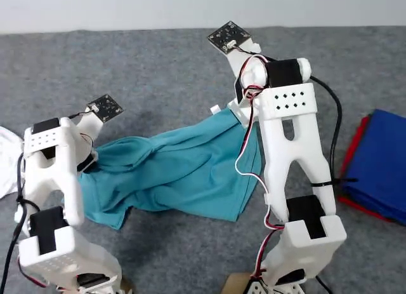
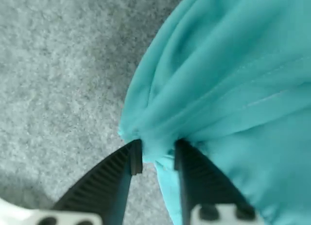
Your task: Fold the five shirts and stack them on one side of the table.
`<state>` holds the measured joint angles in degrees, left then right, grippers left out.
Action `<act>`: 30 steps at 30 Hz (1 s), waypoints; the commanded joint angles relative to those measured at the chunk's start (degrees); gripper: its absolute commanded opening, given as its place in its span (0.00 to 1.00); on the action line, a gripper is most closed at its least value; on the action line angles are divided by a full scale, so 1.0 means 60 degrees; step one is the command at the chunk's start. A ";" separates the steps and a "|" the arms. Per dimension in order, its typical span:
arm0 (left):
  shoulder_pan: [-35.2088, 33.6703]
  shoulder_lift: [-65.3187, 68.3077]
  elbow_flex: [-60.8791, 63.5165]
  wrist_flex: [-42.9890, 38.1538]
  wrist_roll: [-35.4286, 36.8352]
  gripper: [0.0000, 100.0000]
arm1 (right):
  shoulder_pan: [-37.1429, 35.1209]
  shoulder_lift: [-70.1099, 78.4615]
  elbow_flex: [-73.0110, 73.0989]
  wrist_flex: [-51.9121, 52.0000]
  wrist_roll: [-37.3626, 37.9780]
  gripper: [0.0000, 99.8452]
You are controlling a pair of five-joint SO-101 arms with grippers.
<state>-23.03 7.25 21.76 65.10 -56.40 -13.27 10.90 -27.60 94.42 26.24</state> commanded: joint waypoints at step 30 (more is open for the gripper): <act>0.0088 0.0777 -0.1458 -0.0557 0.0689 0.21 | 0.0110 -0.0139 -0.0103 -0.0081 0.0044 0.01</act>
<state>-23.03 10.15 14.11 63.43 -52.62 -13.27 10.90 -27.60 94.42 26.24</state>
